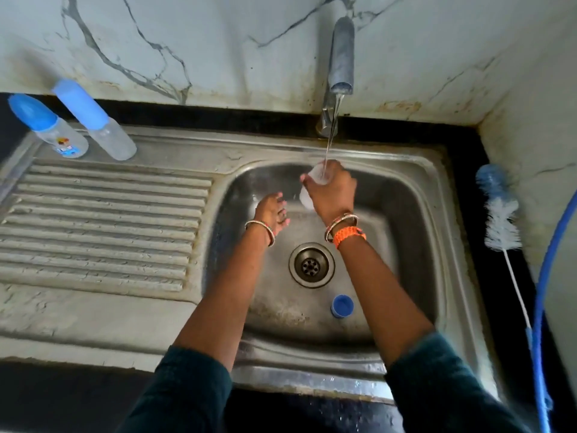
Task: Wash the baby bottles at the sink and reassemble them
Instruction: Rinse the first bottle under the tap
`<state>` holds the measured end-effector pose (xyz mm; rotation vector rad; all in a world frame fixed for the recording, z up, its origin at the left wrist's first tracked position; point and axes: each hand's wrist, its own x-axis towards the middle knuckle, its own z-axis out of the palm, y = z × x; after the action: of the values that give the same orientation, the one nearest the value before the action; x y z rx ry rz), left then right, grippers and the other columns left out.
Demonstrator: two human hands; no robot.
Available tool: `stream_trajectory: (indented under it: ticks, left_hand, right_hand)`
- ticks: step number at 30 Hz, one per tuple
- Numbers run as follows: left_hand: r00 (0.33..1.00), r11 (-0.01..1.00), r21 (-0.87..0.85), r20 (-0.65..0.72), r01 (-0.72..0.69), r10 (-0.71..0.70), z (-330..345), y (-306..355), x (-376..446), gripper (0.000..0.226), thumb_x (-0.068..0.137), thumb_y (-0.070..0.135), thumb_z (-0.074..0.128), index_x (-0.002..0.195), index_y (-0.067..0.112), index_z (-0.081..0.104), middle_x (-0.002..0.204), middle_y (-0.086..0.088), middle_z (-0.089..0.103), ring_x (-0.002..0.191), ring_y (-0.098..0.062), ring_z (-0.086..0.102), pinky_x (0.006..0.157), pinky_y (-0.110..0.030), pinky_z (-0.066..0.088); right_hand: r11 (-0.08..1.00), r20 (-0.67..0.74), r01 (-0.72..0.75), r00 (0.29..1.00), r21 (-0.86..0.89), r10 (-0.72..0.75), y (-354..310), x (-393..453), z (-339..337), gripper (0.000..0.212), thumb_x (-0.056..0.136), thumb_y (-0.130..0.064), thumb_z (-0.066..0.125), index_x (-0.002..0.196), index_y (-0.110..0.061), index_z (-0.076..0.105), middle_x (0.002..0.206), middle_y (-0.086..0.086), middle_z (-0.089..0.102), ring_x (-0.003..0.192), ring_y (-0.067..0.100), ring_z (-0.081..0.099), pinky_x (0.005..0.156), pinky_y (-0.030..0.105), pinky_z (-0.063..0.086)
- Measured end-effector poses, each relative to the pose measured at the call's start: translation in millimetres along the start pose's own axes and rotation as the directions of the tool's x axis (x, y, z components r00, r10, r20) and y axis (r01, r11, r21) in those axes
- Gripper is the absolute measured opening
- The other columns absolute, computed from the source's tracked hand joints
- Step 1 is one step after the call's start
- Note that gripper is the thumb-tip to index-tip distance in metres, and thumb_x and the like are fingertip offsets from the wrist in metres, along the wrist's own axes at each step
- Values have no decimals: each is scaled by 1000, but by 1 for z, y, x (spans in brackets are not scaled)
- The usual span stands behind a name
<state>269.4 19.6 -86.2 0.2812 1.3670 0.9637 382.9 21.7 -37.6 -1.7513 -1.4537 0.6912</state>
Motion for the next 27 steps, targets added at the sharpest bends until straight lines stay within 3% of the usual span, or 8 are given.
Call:
stream_trajectory:
  ticks: [2, 4, 12, 17, 19, 21, 24, 27]
  left_hand:
    - [998, 999, -10, 39, 39, -39, -1, -2, -3, 37, 100, 25, 29, 131, 13, 47, 121, -8, 50, 110, -23, 49, 98, -37, 40]
    - [995, 994, -72, 55, 84, -81, -3, -7, -9, 38, 101, 27, 27, 124, 8, 50, 121, -14, 48, 95, -26, 53, 90, -38, 42]
    - [996, 996, -45, -23, 82, -83, -13, -4, -12, 37, 98, 26, 30, 118, 6, 54, 114, -14, 52, 75, -20, 51, 70, -30, 46]
    - [990, 989, -60, 63, 132, -128, -13, -2, -20, 45, 99, 35, 31, 129, 8, 50, 126, -17, 52, 95, -27, 55, 86, -39, 44]
    - [991, 988, -128, 115, 81, -66, -9, 5, -24, 36, 98, 39, 35, 114, 15, 56, 118, -12, 56, 108, -30, 54, 91, -44, 44]
    - [986, 986, -168, 158, -22, 49, 2, 13, -33, 26, 97, 39, 42, 101, 18, 58, 101, -5, 62, 95, -21, 58, 84, -38, 48]
    - [959, 976, -87, 187, -202, 215, 19, 25, -48, 17, 97, 29, 46, 99, 20, 60, 91, 0, 65, 81, -12, 59, 69, -26, 47]
    - [932, 956, 78, 260, -282, 254, 26, 32, -62, 21, 96, 32, 49, 108, 18, 60, 105, -7, 63, 95, -18, 58, 83, -36, 51]
  right_hand:
    - [997, -42, 56, 998, 48, -54, -10, 4, -1, 34, 79, -26, 74, 105, -6, 63, 102, 11, 68, 96, 26, 62, 78, 22, 39]
    - [999, 72, 46, 996, -22, -44, -15, 5, -2, 30, 77, -22, 75, 103, -8, 67, 105, 11, 68, 100, 24, 62, 79, 18, 37]
    - [999, -85, -36, 996, 40, 40, -23, 14, -5, 39, 74, -23, 75, 110, -12, 62, 106, 10, 67, 99, 24, 59, 76, 16, 35]
    - [982, 104, -174, 981, 75, 166, -18, 11, -5, 27, 77, -23, 77, 98, -8, 69, 102, 7, 68, 91, 17, 61, 81, 25, 49]
    - [786, 188, -407, 913, 466, 361, -23, 10, -10, 11, 87, -19, 65, 90, -8, 64, 97, 12, 67, 87, 25, 63, 68, 33, 55]
    - [394, 412, -597, 786, 699, 461, -20, 6, -10, 15, 96, -13, 49, 93, -4, 60, 98, 17, 64, 85, 31, 61, 65, 38, 55]
    - [114, 577, -696, 666, 709, 472, -7, 1, -10, 36, 99, -12, 34, 128, -1, 51, 127, 22, 56, 99, 29, 55, 63, 33, 53]
    - [19, 631, -718, 624, 696, 461, 2, 0, -14, 42, 100, -11, 29, 139, -3, 42, 134, 20, 50, 105, 28, 51, 64, 32, 52]
